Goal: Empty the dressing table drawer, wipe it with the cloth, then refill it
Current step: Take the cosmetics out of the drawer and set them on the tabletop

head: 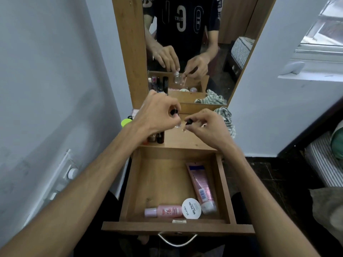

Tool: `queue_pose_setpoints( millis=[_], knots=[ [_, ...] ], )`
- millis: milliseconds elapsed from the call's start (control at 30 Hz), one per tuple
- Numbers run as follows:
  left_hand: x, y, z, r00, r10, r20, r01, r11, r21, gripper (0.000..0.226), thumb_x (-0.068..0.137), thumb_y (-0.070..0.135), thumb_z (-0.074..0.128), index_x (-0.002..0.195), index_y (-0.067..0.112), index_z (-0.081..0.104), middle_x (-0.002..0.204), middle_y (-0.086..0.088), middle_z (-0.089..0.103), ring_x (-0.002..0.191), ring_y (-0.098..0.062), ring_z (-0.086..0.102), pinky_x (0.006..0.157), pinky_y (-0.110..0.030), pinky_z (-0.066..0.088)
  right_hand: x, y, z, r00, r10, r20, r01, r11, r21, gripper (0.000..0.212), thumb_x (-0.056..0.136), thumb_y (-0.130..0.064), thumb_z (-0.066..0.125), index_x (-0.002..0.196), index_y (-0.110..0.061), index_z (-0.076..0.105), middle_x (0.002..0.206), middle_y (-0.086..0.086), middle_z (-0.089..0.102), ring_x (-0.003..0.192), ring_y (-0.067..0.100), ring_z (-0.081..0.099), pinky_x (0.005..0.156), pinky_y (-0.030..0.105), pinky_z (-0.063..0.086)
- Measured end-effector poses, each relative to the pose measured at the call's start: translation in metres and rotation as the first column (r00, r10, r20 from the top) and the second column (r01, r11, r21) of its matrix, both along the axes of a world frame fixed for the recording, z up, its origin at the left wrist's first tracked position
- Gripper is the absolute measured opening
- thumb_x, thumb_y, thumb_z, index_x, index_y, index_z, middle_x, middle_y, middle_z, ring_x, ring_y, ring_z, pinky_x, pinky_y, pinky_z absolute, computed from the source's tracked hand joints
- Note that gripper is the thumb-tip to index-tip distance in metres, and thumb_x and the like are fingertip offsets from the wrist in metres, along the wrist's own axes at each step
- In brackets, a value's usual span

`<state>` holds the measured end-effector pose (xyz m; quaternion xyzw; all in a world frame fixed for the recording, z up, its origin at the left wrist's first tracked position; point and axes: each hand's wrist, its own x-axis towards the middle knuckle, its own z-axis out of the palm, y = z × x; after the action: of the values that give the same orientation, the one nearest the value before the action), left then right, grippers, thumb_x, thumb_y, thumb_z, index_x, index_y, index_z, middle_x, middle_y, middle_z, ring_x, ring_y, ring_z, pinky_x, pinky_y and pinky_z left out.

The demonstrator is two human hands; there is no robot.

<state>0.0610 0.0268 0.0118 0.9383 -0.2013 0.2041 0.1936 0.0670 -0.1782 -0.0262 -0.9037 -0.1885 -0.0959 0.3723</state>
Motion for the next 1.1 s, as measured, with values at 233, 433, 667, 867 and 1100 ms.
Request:
queue_pose_setpoints(
  millis=[233, 433, 667, 867, 1100],
  knots=[
    [0.043, 0.005, -0.001, 0.961, 0.179, -0.209, -0.141, 0.973, 0.185, 0.021, 0.071, 0.025, 0.074, 0.091, 0.022, 0.080, 0.081, 0.002, 0.074, 0.078, -0.019, 0.068, 0.077, -0.035, 0.058, 0.033, 0.034, -0.009, 0.998, -0.055, -0.012, 0.056, 0.997, 0.045, 0.022, 0.080, -0.012, 0.082, 0.101, -0.017, 0.084, 0.076, -0.011, 0.073, 0.066, 0.001, 0.065, 0.073, 0.025, 0.060],
    [0.053, 0.011, -0.014, 0.933, 0.251, -0.258, -0.187, 0.951, 0.247, 0.023, 0.074, 0.026, 0.080, 0.096, 0.022, 0.077, 0.091, -0.002, 0.072, 0.085, -0.024, 0.067, 0.071, -0.035, 0.056, 0.042, 0.056, -0.029, 0.998, -0.036, -0.051, 0.041, 0.994, 0.102, 0.030, 0.076, -0.015, 0.086, 0.105, -0.020, 0.079, 0.080, -0.010, 0.074, 0.074, 0.003, 0.071, 0.077, 0.030, 0.063],
    [0.057, 0.014, -0.015, 0.928, 0.259, -0.268, -0.199, 0.952, 0.233, 0.019, 0.082, 0.018, 0.073, 0.100, 0.023, 0.077, 0.096, -0.003, 0.073, 0.093, -0.026, 0.068, 0.079, -0.039, 0.060, 0.047, 0.068, -0.043, 0.998, -0.033, -0.054, 0.040, 0.990, 0.133, 0.036, 0.075, -0.015, 0.087, 0.109, -0.021, 0.077, 0.081, -0.009, 0.073, 0.076, 0.005, 0.072, 0.080, 0.037, 0.064],
    [0.052, 0.018, -0.013, 0.946, 0.245, -0.212, -0.203, 0.958, 0.203, 0.021, 0.087, 0.016, 0.069, 0.105, 0.020, 0.077, 0.096, -0.004, 0.075, 0.093, -0.026, 0.069, 0.078, -0.038, 0.059, 0.049, 0.069, -0.047, 0.999, -0.023, -0.040, 0.027, 0.994, 0.110, 0.046, 0.078, -0.017, 0.086, 0.122, -0.022, 0.072, 0.083, -0.010, 0.071, 0.077, 0.003, 0.071, 0.079, 0.034, 0.064],
    [0.025, 0.020, -0.006, 0.984, 0.179, -0.010, -0.178, 0.981, 0.072, 0.015, 0.083, 0.014, 0.067, 0.093, 0.018, 0.079, 0.078, 0.002, 0.076, 0.079, -0.019, 0.071, 0.082, -0.035, 0.053, 0.029, 0.055, -0.046, 0.999, -0.045, -0.004, 0.045, 0.987, 0.153, 0.043, 0.082, -0.019, 0.085, 0.123, -0.022, 0.072, 0.085, -0.011, 0.072, 0.078, 0.001, 0.072, 0.079, 0.033, 0.064]
  ],
)
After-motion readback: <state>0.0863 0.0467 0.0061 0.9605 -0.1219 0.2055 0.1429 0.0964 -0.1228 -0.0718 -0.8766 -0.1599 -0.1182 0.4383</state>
